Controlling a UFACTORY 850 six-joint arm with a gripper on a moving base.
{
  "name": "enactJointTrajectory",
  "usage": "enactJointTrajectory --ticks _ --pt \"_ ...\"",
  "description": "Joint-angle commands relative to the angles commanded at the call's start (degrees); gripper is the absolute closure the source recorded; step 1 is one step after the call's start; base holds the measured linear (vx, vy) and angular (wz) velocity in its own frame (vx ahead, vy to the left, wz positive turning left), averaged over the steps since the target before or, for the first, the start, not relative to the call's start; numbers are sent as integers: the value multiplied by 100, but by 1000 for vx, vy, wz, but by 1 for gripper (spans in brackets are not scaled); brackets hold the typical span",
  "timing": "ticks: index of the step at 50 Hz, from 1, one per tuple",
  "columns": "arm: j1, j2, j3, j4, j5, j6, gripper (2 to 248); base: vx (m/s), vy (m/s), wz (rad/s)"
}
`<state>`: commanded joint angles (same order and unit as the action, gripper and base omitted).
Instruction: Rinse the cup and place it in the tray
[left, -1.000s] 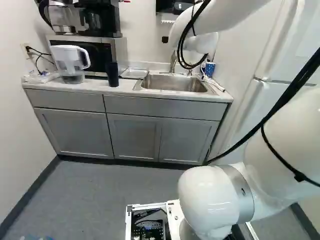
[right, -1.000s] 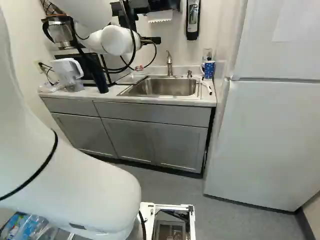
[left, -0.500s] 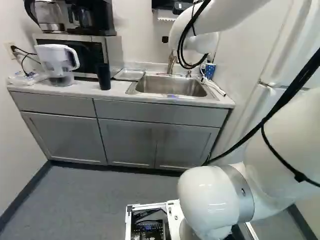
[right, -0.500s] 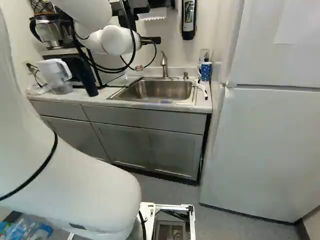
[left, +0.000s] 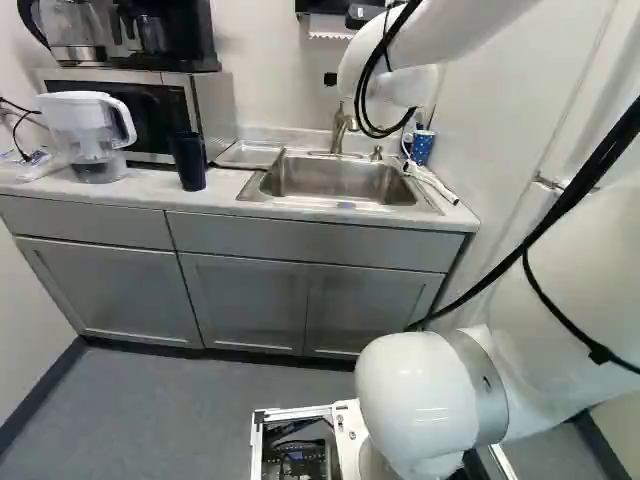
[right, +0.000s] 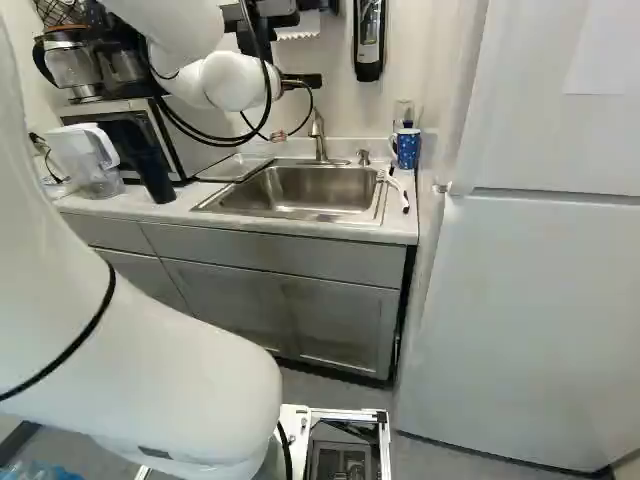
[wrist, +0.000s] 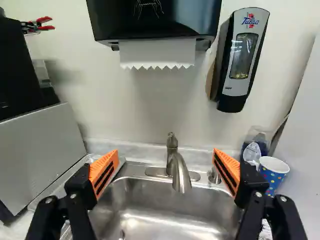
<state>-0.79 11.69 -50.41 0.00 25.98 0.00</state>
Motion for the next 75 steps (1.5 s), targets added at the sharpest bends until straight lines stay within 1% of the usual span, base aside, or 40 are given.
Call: enactJointTrajectory --ticks 30,75 --pt "0 0 0 0 0 0 3 123 -8 0" --pt "7 -49 -44 0 -28 0 3 6 -1 0"
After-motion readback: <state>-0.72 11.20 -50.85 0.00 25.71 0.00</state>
